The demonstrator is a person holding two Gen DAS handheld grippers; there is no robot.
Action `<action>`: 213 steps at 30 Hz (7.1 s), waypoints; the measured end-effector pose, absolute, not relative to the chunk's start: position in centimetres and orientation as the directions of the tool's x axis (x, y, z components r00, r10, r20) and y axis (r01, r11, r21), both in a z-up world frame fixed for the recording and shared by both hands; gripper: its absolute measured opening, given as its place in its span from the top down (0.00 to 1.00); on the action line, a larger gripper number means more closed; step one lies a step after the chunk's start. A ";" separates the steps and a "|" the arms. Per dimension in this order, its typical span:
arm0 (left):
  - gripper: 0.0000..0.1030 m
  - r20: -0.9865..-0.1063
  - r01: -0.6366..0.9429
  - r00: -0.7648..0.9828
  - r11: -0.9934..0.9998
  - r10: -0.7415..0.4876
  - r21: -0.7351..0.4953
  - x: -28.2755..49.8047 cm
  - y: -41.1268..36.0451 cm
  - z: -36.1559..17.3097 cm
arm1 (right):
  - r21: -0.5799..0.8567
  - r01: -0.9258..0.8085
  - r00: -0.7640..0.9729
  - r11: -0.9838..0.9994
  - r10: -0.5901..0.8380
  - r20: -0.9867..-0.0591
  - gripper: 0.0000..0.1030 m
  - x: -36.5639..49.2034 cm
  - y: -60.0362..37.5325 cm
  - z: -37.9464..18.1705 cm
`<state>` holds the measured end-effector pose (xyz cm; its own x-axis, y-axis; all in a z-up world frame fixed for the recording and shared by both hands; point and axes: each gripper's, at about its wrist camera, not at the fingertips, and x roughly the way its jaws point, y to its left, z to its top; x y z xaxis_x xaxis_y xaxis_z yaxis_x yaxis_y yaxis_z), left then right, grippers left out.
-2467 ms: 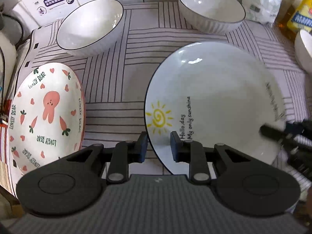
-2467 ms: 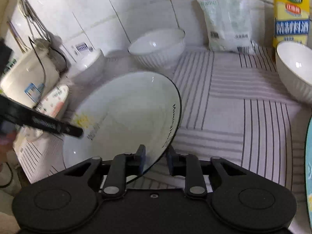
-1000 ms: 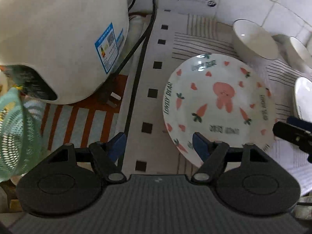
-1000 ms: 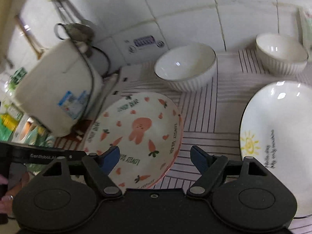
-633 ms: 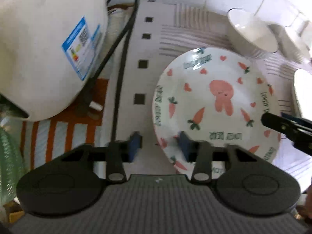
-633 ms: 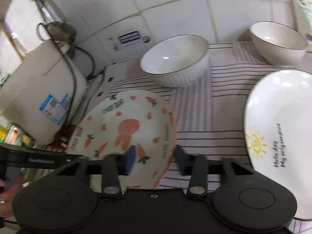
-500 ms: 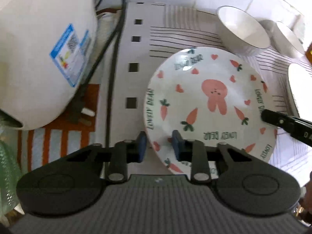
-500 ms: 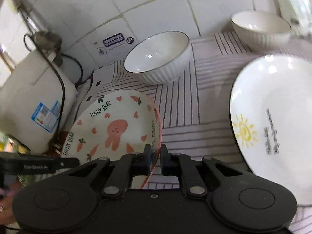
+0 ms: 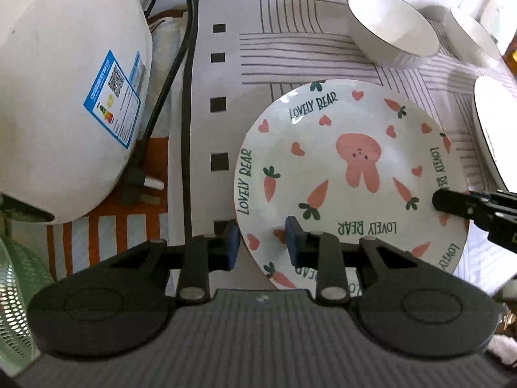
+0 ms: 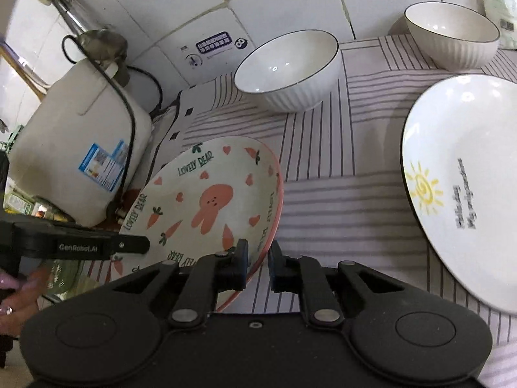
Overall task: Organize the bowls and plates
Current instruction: 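Grasp the rim of the pink bunny plate with both grippers, then lift the bunny plate, lower it onto the white plate, open both grippers, then move both grippers to the blue egg plate and grasp its rim, then lift the blue egg plate and carry it toward the stacked plates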
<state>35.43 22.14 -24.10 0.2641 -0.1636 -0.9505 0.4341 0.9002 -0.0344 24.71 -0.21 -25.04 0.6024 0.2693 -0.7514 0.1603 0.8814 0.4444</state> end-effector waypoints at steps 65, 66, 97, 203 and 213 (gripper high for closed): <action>0.73 -0.980 0.577 0.166 0.817 -0.109 0.007 29.0 -4.2 -24.0 | 0.294 0.262 0.483 0.919 0.139 -0.864 0.78 17.9 -21.7 -21.4; 0.73 -0.980 0.576 0.170 0.817 -0.104 0.013 28.8 -4.2 -24.0 | 0.287 0.268 0.478 0.920 0.131 -0.868 0.78 18.0 -21.6 -21.3; 0.71 -0.983 0.667 0.119 0.744 -0.143 -0.027 25.1 -5.0 -19.6 | 0.066 0.464 0.350 0.883 -0.114 -0.930 0.72 13.8 -17.6 -18.7; 0.61 -0.925 0.639 0.075 0.731 -0.372 -0.242 14.2 -28.1 -24.0 | 0.397 0.335 0.783 0.855 -0.018 -0.621 0.79 -5.6 -44.1 -24.1; 0.61 -0.912 0.576 0.108 0.773 -0.395 -0.266 13.1 -23.1 -20.4 | 0.352 0.247 0.795 0.903 0.019 -0.606 0.79 -5.3 -40.9 -19.9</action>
<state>13.13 -23.12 -20.36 0.1078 -0.3949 -0.9124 0.5764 0.7726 -0.2663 -5.26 -40.87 -19.94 0.7949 0.0192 -0.6064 0.2468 0.9028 0.3521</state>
